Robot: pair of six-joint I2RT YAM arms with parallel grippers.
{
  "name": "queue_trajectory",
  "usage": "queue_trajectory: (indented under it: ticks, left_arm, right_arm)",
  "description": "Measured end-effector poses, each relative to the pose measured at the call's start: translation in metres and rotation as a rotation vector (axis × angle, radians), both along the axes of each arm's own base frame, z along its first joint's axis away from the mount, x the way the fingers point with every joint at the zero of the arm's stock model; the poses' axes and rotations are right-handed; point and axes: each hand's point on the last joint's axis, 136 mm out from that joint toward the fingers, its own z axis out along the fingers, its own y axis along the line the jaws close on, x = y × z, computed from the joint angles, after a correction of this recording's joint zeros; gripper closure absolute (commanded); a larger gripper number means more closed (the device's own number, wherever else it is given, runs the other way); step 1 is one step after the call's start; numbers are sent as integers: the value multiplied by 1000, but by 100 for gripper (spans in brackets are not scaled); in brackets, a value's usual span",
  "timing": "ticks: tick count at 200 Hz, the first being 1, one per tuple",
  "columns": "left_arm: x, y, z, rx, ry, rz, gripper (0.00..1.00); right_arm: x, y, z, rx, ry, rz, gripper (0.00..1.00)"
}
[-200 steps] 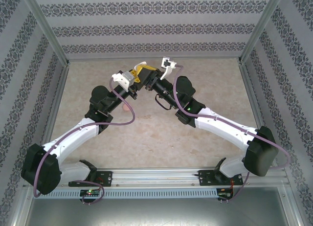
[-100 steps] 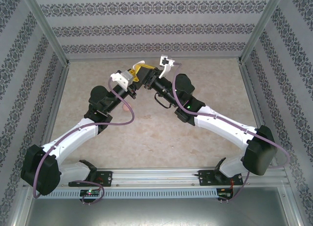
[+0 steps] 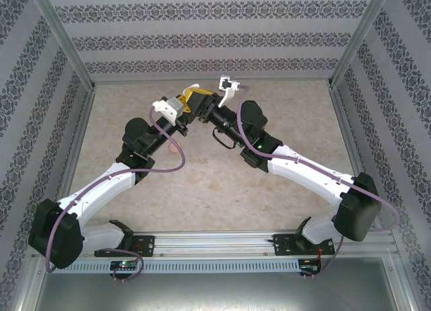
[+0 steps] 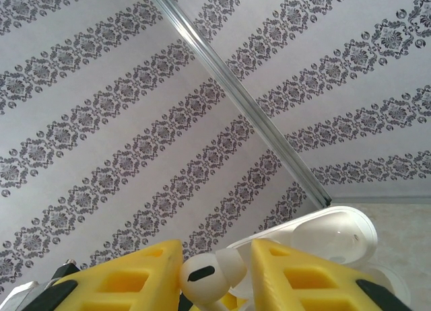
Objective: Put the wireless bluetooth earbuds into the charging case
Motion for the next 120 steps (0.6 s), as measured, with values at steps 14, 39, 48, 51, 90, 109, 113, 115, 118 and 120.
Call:
queue_trajectory:
  ticks: [14, 39, 48, 51, 90, 109, 113, 115, 118, 120]
  left_arm:
    - [0, 0, 0, 0, 1, 0, 100]
    - [0, 0, -2, 5, 9, 0, 100]
    - [0, 0, -3, 8, 14, 0, 100]
    - [0, 0, -4, 9, 16, 0, 100]
    - [1, 0, -8, 18, 32, 1, 100]
    - [1, -1, -9, 20, 36, 0, 100]
    - [1, -1, -9, 21, 37, 0, 100]
    - [1, -1, -9, 21, 38, 0, 100]
    - [1, -1, -9, 21, 38, -1, 100]
    - [1, -1, -9, 21, 38, -1, 100]
  right_arm:
    - [0, 0, 0, -1, 1, 0, 67]
    - [1, 0, -2, -10, 11, -3, 67]
    - [1, 0, -4, -15, 16, -4, 67]
    - [1, 0, -4, -17, 19, -4, 67]
    - [3, 0, -10, -37, 43, -11, 68]
    - [4, 0, -12, -46, 52, -14, 68]
    - [4, 0, -11, -47, 53, -15, 68]
    - [4, 0, -12, -49, 54, -15, 68]
    - [4, 0, -12, -49, 55, -16, 68]
    - [4, 0, -12, -49, 55, -17, 68]
